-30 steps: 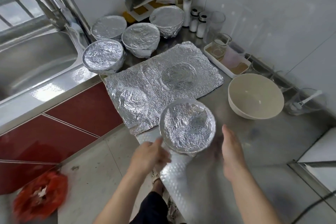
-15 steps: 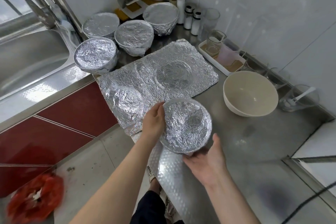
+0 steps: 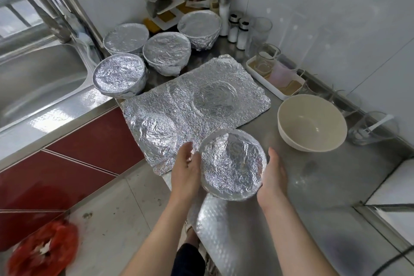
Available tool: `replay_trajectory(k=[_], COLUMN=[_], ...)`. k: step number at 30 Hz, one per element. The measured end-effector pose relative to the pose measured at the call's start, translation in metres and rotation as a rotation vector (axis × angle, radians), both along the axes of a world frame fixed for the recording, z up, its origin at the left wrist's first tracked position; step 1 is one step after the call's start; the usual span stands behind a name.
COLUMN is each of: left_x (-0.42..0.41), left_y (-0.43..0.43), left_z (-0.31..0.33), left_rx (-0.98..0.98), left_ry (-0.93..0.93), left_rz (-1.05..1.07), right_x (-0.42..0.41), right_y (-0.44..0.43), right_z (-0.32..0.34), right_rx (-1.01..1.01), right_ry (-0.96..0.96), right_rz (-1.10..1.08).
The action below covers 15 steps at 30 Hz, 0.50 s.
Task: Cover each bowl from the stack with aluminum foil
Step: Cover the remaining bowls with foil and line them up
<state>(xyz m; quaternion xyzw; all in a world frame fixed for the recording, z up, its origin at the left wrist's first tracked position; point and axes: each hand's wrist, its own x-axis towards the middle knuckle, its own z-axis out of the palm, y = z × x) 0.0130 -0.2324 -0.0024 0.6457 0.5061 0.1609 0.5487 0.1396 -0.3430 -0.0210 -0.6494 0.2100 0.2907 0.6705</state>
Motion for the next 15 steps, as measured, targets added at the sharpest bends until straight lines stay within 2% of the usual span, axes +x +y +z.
replay_trajectory(k=[3,9,15], left_x=[0.017,0.027,0.03], left_y=[0.009,0.002,-0.006], left_z=[0.009,-0.011,-0.012], left_rx=[-0.142,-0.095,-0.014], left_ry=[-0.168,-0.187,-0.166], left_rz=[0.009,0.049,0.066], right_x=[0.004,0.002,0.004], right_y=[0.001,0.006,0.007], right_z=[0.002,0.003,-0.006], right_rx=[0.072,-0.014,-0.076], right_ry=[-0.064,-0.333,-0.382], right_rz=[0.028,0.215,0.257])
